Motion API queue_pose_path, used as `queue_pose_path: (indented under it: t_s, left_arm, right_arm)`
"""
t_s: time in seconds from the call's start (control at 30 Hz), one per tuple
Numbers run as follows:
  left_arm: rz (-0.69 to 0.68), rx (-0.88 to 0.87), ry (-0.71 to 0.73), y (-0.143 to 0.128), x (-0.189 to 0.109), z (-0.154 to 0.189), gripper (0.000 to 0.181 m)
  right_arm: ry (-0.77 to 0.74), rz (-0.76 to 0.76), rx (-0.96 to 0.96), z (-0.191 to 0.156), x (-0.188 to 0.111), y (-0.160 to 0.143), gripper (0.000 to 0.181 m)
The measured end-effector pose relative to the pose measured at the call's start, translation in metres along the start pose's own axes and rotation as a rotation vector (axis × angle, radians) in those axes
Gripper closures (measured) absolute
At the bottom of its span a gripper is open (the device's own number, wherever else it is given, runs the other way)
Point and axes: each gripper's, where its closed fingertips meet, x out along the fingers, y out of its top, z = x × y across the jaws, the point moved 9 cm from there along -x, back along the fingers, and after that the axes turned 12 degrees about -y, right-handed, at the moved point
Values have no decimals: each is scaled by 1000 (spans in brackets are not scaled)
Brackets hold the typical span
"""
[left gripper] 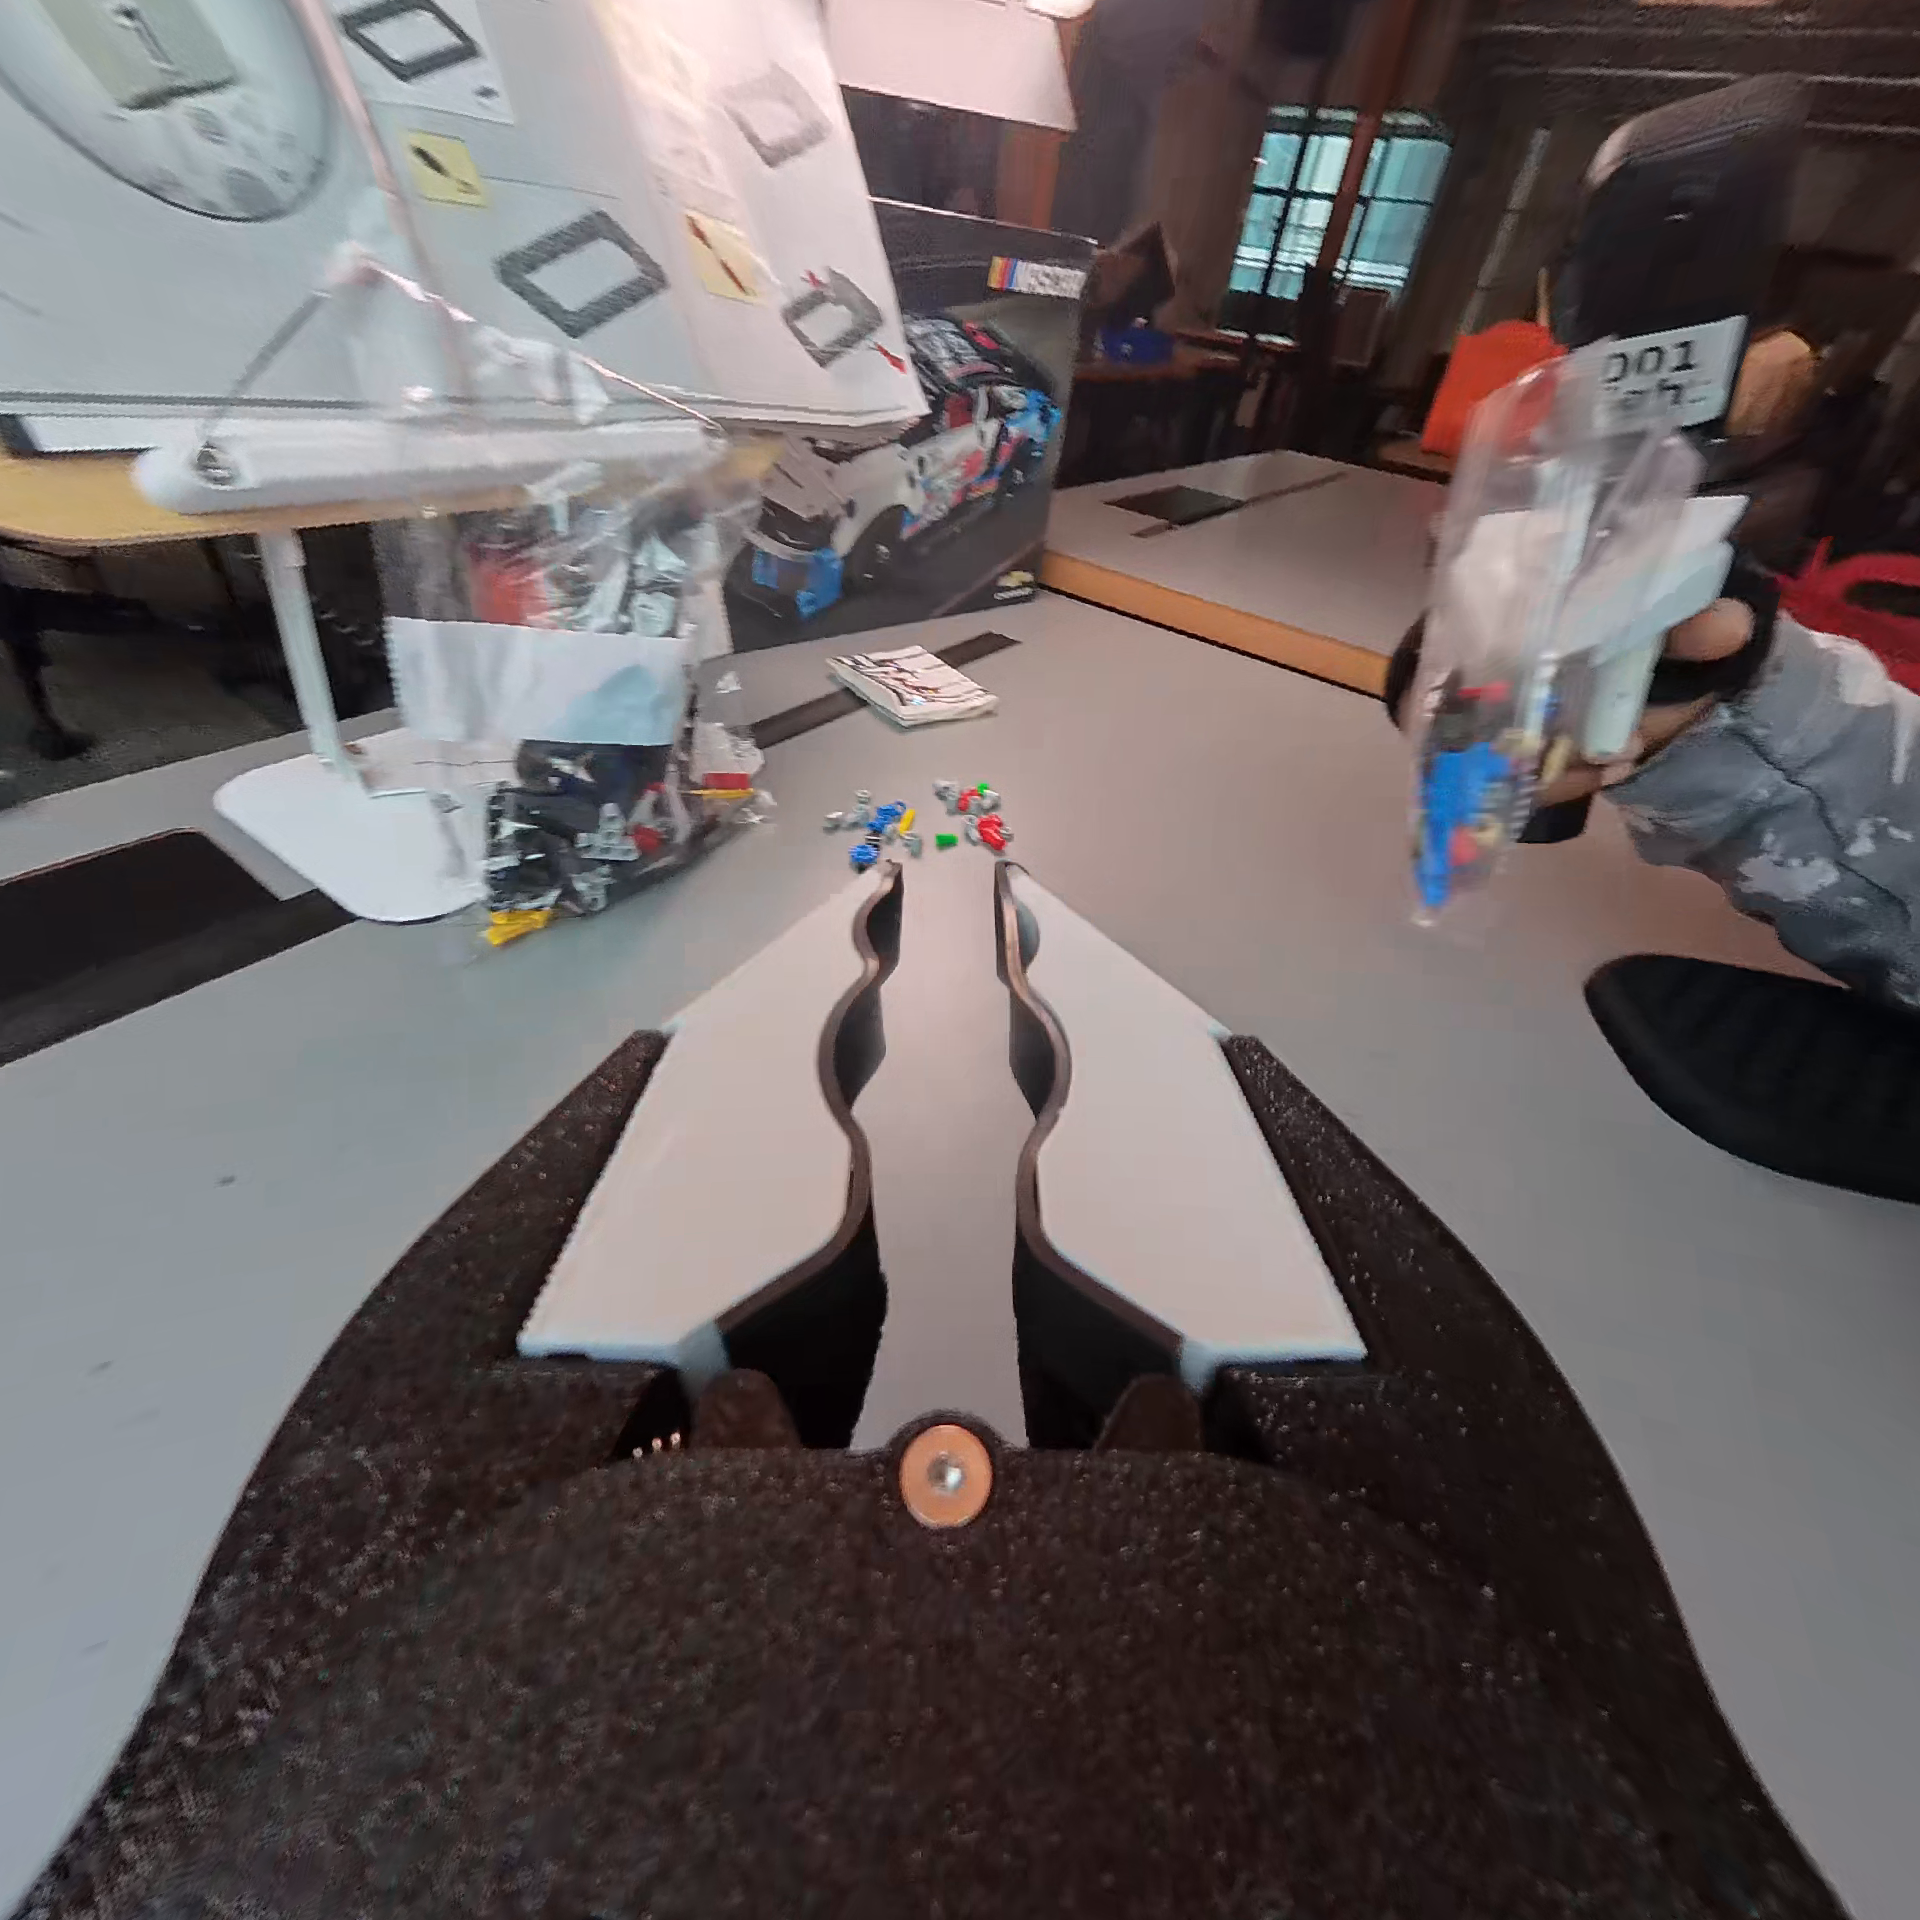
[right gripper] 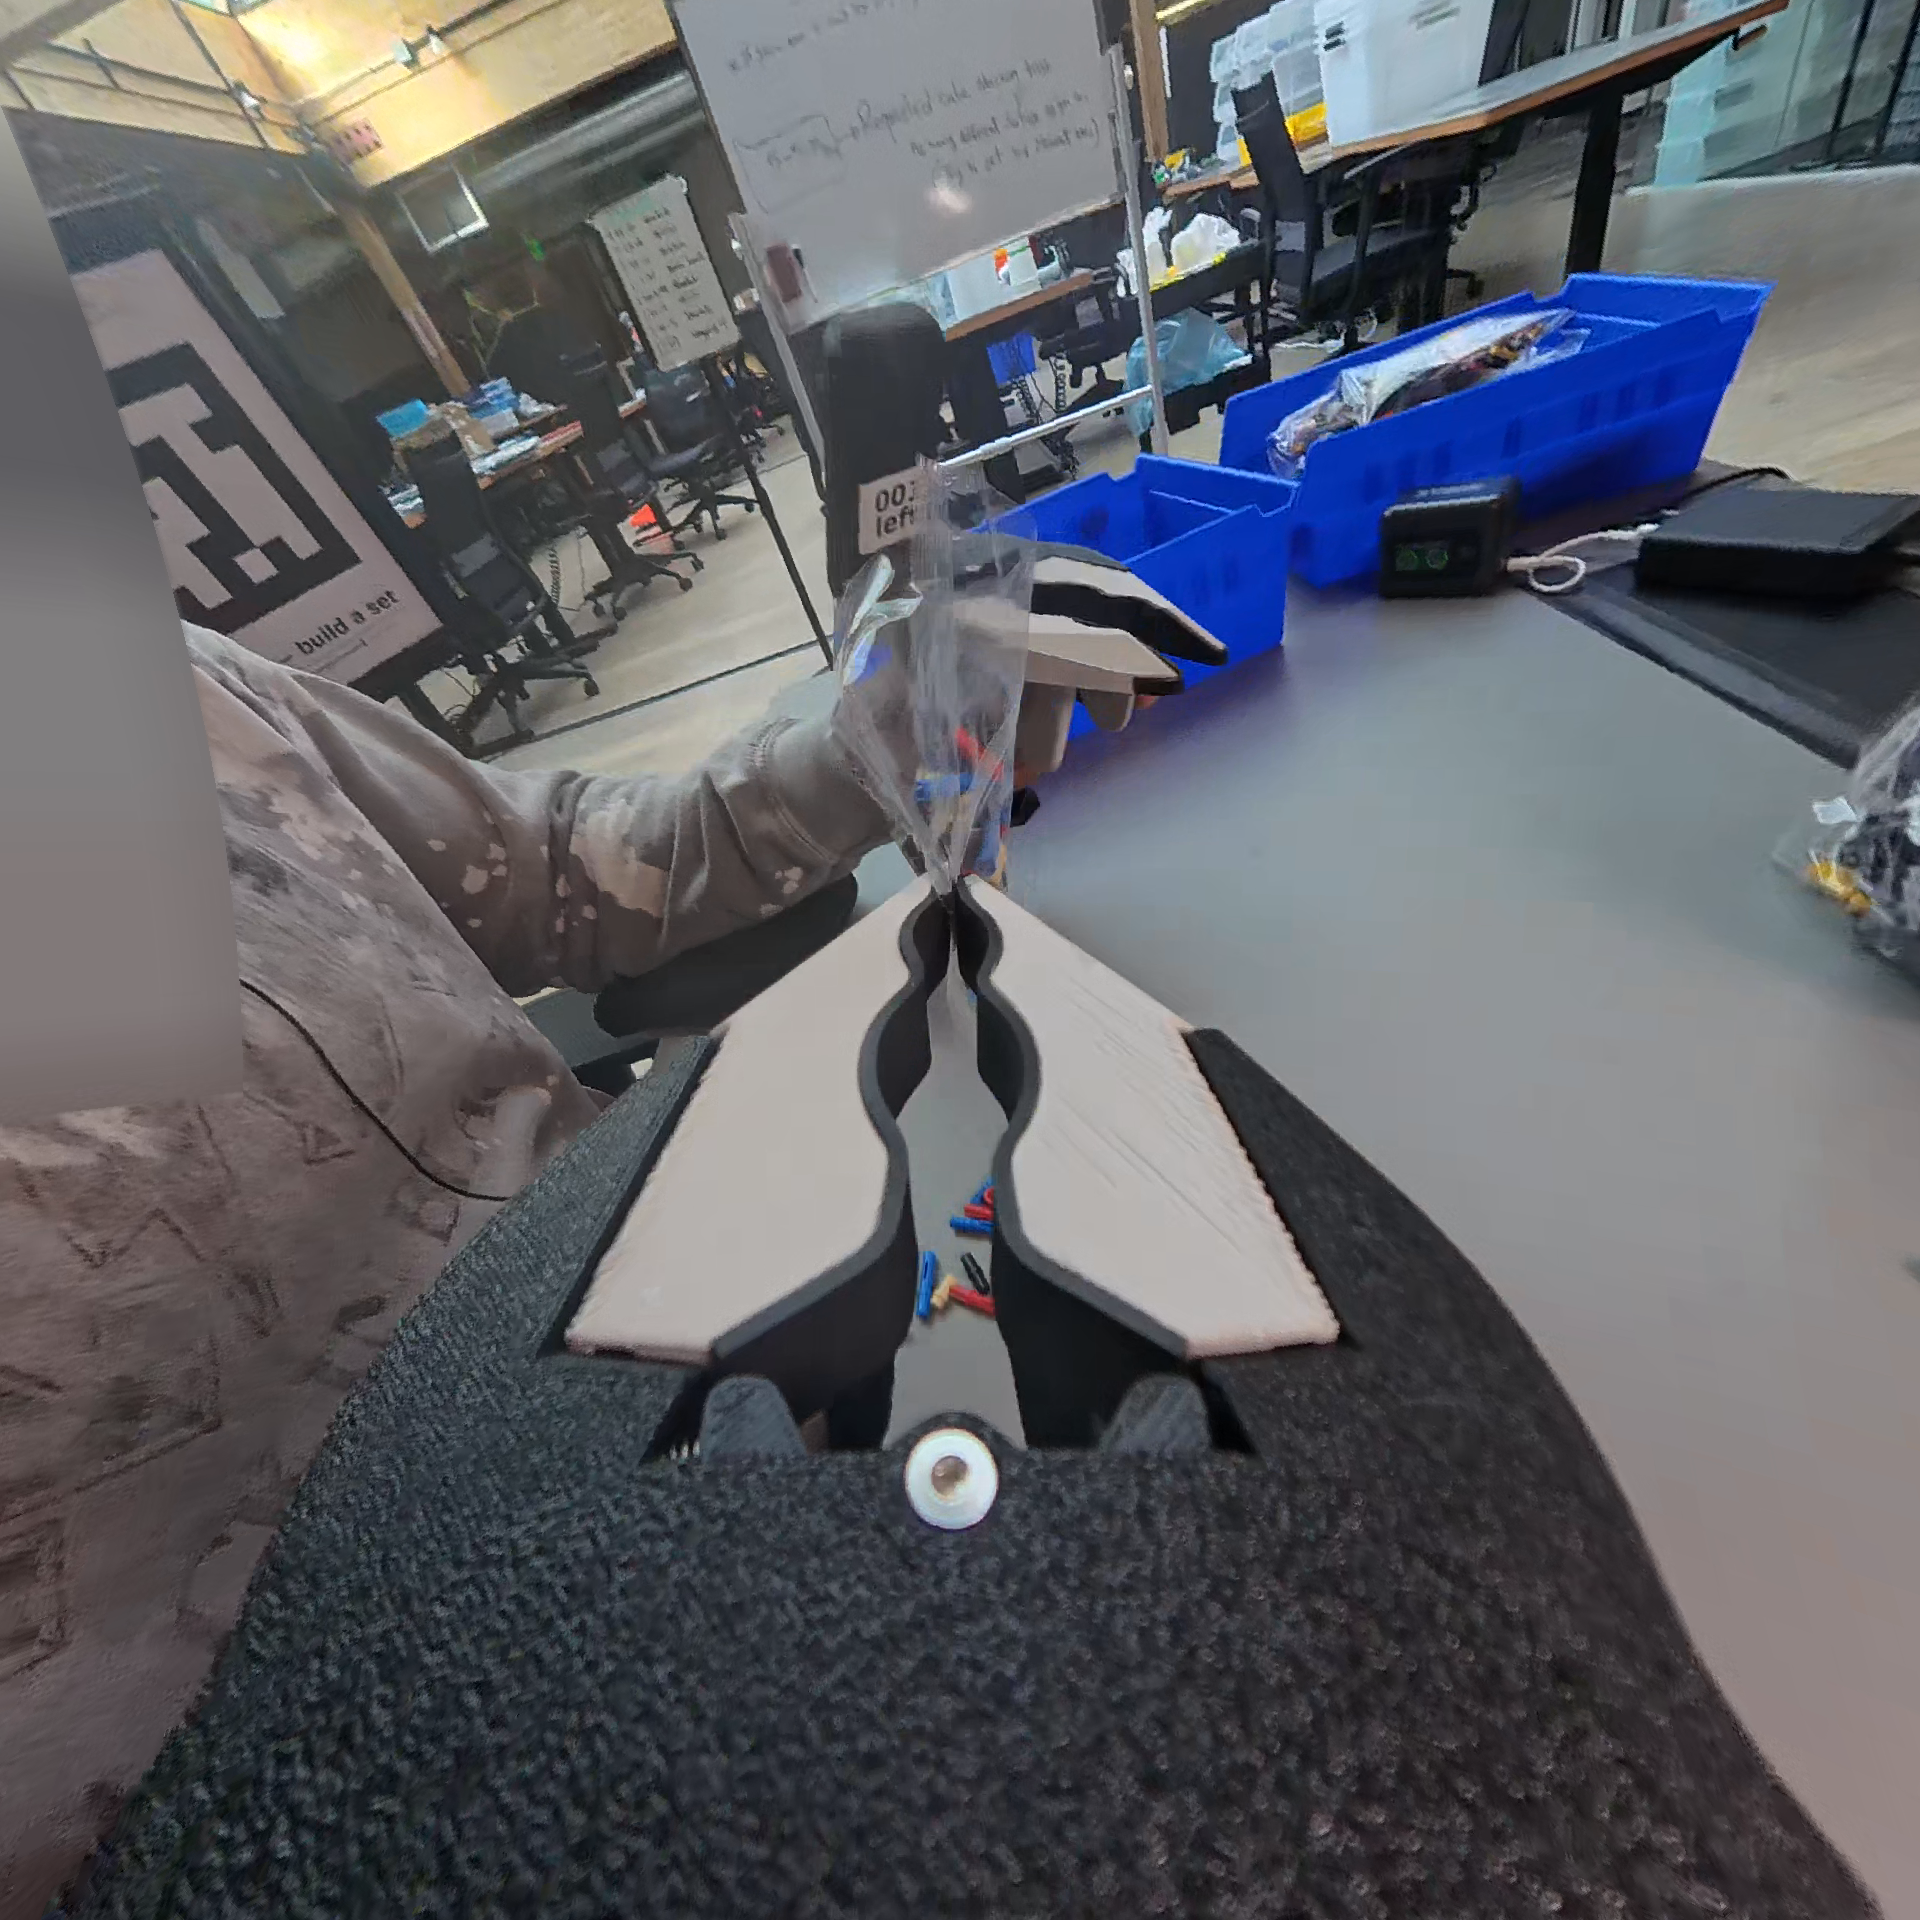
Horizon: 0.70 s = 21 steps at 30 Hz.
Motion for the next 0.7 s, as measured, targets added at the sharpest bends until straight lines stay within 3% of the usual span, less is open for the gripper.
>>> queue_pose_path:
  t_s: [0.13,0.27,0.53,0.7]
  left_arm:
    - [55,-59,91,1,-19,-18,164]
    - [25,-66,128,-10,-21,-23,164]
    - [-122,47,128,-23,-4,-16,162]
    - [-255,80,21,-38,12,-7,164]
  right_arm:
    - [21,-12,-83,-6,16,33,181]
    - [14,-2,-101,2,27,42,181]
    - [-66,5,-26,25,18,15,181]
    - [-159,-61,0,40,2,-14,181]
